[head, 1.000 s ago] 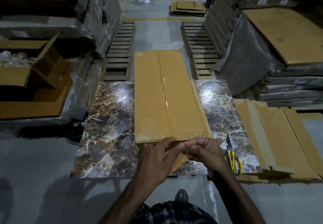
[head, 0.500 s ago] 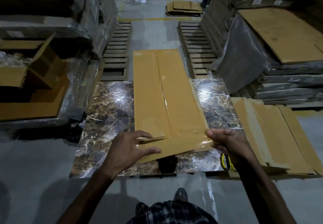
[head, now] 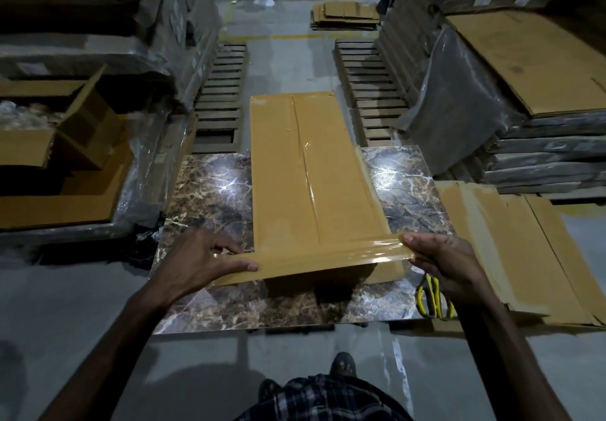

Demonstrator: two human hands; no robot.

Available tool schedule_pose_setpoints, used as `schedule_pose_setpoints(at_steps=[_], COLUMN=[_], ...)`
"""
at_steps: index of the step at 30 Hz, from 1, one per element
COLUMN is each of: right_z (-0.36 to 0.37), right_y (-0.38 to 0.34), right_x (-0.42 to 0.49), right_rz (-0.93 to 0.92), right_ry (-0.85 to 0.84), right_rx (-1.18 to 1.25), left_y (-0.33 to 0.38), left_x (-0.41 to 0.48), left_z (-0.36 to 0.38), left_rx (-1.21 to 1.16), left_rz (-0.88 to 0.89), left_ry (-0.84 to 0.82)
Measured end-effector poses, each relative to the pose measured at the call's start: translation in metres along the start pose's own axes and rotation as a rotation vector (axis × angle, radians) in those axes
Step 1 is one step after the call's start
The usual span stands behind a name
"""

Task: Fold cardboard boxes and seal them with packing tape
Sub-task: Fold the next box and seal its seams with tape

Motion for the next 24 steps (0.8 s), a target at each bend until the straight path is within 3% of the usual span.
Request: schedule_pose_setpoints(at_steps=[8,24], right_z=[0.0,0.003], right_y=[0.022,0.03], right_x=[0.017,0.03], right_rz=[0.052,0.061], right_ry=[-0.01,0.033], right_rx=[-0.022,-0.007], left_y=[-0.027,-0.046], left_x=[0.014,0.036], left_z=[0.007,0.026], left_rx=[-0.059,-0.069], left_rz=[0.03,0.003], left_ry=[-0.135,-0.14])
Point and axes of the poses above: each hand's wrist, its own x-axis towards the middle knuckle, its own z-axis out of the palm, y = z × x, the point moved 3 cm from there along x, towards the middle knuckle, and after that the axes turned 10 degrees about -y, right-handed, at the moved point
